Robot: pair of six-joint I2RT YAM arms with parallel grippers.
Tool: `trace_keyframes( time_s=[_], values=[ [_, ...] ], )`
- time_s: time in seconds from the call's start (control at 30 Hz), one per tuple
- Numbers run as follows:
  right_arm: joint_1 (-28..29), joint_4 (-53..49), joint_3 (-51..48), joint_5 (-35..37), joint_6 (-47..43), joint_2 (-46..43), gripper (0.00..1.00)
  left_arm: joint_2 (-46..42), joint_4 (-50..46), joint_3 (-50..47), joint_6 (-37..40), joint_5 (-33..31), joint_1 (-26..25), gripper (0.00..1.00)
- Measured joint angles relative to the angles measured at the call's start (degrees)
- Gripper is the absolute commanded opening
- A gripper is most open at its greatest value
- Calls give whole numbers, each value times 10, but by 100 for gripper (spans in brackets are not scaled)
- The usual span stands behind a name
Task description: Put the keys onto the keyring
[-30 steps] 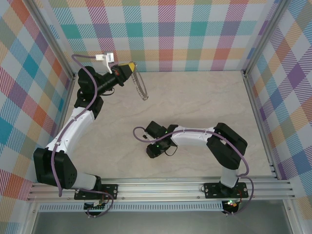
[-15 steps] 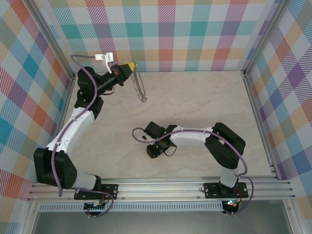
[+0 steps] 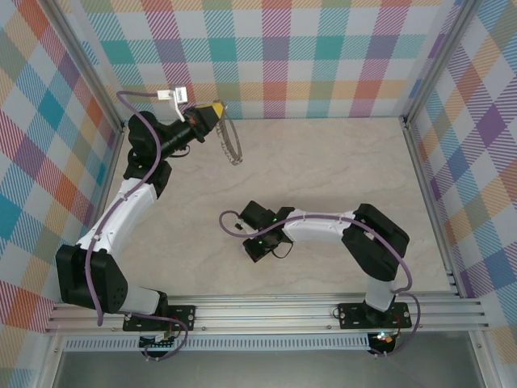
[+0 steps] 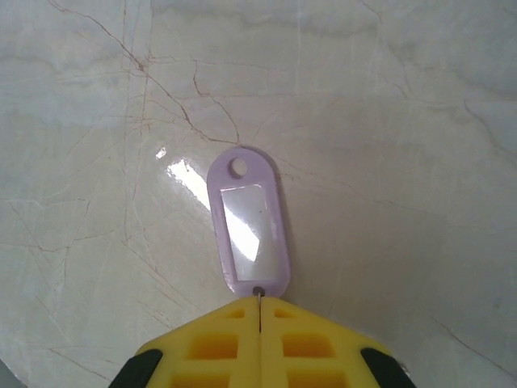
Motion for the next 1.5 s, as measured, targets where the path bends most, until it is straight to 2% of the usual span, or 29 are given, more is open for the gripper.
trace_keyframes(
  time_s=[0.5,0.9,1.13,1.5],
  values=[
    [-70,10,-17,-20,94,-151,0,9,14,-6,-28,-12,-2,0],
    [-134,15,19,-72,188,-217,0,5,13,-72,-25,-80,-29,0],
    [-182,15,42,-125,229,-225,0,-4,17,-96,-13,-112,-40,0],
    [-217,45,93,-202,268,-216,0,-36,17,-115,12,-134,-40,0]
  ],
)
